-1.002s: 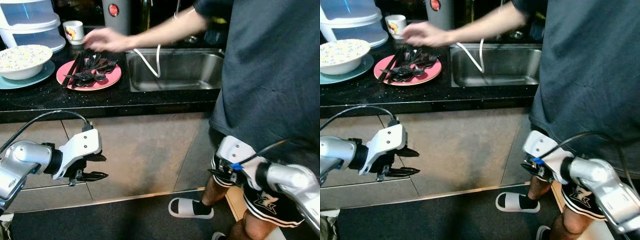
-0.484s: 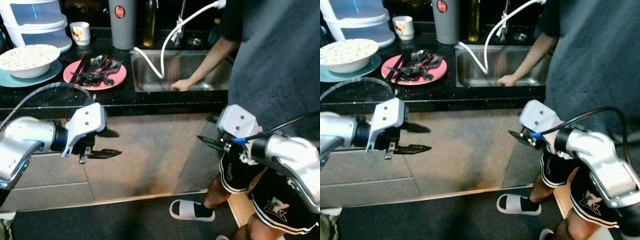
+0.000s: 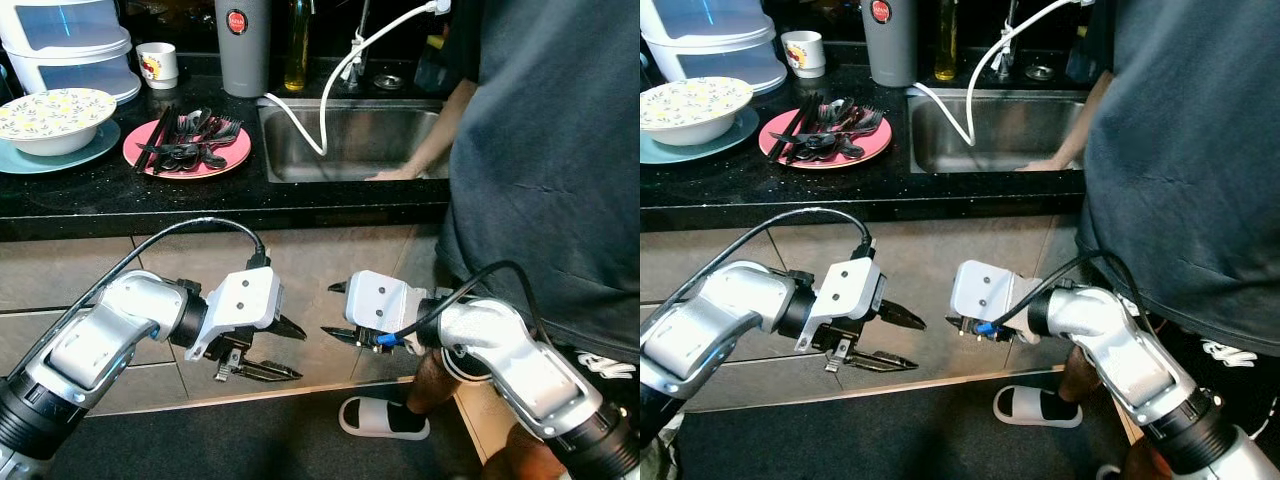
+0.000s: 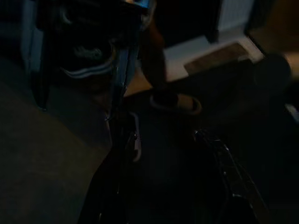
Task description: Kitchen organization
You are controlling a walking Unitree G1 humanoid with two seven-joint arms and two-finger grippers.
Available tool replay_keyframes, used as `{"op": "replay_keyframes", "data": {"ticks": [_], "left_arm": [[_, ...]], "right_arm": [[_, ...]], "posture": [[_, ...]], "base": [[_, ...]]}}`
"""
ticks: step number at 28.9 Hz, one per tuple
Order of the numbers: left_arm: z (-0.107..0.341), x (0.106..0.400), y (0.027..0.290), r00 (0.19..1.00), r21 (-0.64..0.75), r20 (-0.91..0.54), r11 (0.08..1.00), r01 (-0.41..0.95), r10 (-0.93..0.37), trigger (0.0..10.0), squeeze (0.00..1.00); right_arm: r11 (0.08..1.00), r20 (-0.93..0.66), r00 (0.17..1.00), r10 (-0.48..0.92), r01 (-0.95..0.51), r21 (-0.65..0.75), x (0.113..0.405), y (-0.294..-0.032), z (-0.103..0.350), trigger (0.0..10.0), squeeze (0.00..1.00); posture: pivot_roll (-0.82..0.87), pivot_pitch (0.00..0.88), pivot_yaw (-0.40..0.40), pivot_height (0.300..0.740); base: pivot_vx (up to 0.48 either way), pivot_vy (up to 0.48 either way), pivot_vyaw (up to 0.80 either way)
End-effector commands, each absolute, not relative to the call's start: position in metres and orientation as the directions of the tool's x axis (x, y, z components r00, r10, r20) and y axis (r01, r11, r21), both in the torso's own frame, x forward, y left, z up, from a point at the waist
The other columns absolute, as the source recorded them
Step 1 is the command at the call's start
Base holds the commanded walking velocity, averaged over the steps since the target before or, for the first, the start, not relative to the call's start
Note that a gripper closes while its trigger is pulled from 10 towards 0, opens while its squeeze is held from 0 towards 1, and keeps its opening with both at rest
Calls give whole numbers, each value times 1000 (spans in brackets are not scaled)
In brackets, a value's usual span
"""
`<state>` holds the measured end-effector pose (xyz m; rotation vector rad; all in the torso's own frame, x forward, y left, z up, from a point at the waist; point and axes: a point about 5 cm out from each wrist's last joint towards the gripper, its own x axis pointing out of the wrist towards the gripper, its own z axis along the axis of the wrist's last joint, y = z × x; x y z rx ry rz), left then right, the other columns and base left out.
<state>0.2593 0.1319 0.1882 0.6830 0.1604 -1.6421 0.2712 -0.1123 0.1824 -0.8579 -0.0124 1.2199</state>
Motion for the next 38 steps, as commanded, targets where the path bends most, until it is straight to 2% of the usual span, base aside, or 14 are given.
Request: {"op": "replay_keyframes", "data": {"ticks": [1, 4, 5, 6, 9, 12, 15, 16, 19, 22, 28, 32, 36, 38], "left_arm": [[193, 264, 139, -11, 294, -550, -207, 933, -835, 10000, 0], [213, 281, 146, 102, 371, -520, -117, 921, -848, 10000, 0], [212, 286, 156, 171, 378, -506, -39, 925, -845, 10000, 0], [206, 285, 161, 194, 359, -503, 1, 933, -842, 10000, 0], [181, 274, 168, 202, 314, -532, 30, 949, -823, 10000, 0], [177, 272, 171, 215, 311, -528, 49, 949, -821, 10000, 0], [208, 286, 188, 372, 369, -422, 219, 903, -827, 10000, 0], [208, 286, 188, 372, 369, -422, 219, 903, -827, 10000, 0], [232, 298, 207, 493, 437, -356, 325, 839, -794, 10000, 0], [229, 297, 215, 541, 439, -347, 377, 816, -766, 10000, 0], [193, 280, 215, 535, 363, -388, 410, 837, -750, 10000, 0], [223, 294, 216, 617, 358, -234, 523, 773, -751, 10000, 0], [212, 292, 208, 604, 360, -251, 507, 784, -756, 10000, 0], [226, 287, 199, 585, 338, -168, 511, 790, -794, 10000, 0]], "right_arm": [[15, -475, 365, 801, -805, -593, 273, -117, 182, 10000, 0], [48, -447, 429, 784, -762, -646, 286, -129, 201, 10000, 0], [148, -387, 485, 784, -751, -644, 291, -135, 208, 10000, 0], [203, -360, 501, 787, -762, -615, 291, -136, 204, 10000, 0], [278, -340, 494, 800, -808, -519, 282, -134, 180, 10000, 0], [318, -320, 518, 793, -801, -507, 282, -137, 176, 10000, 0], [524, -129, 674, 727, -667, -530, 296, -167, 217, 10000, 0], [524, -129, 674, 727, -667, -530, 296, -167, 217, 10000, 0], [544, -86, 724, 684, -585, -601, 296, -186, 243, 10000, 0], [539, -105, 720, 686, -600, -592, 287, -187, 237, 10000, 0], [551, -226, 718, 658, -664, -505, 271, -183, 188, 10000, 0], [590, -124, 739, 662, -616, -522, 272, -191, 220, 10000, 0], [598, -123, 732, 670, -630, -496, 270, -188, 214, 10000, 0], [608, -57, 713, 699, -634, -477, 265, -179, 224, 10000, 0]], "posture": [[29, 0, -34, 740], [30, 0, -36, 740], [35, 0, -40, 740], [38, 0, -41, 740], [43, 0, -45, 740], [52, 0, -43, 740], [49, 0, -43, 740], [49, 0, -43, 740], [49, 0, -38, 740], [50, 0, -36, 740], [52, 0, -39, 740], [48, 0, -35, 740], [48, 0, -35, 740], [40, 0, -32, 740]], "base": [[0, 0, 0], [0, 0, 0], [0, 0, 0], [0, 0, 0], [0, 0, 0], [0, 0, 0], [0, 0, 0], [0, 0, 0], [0, 0, 0], [0, 0, 0], [0, 0, 0], [0, 0, 0], [0, 0, 0], [0, 0, 0]]}}
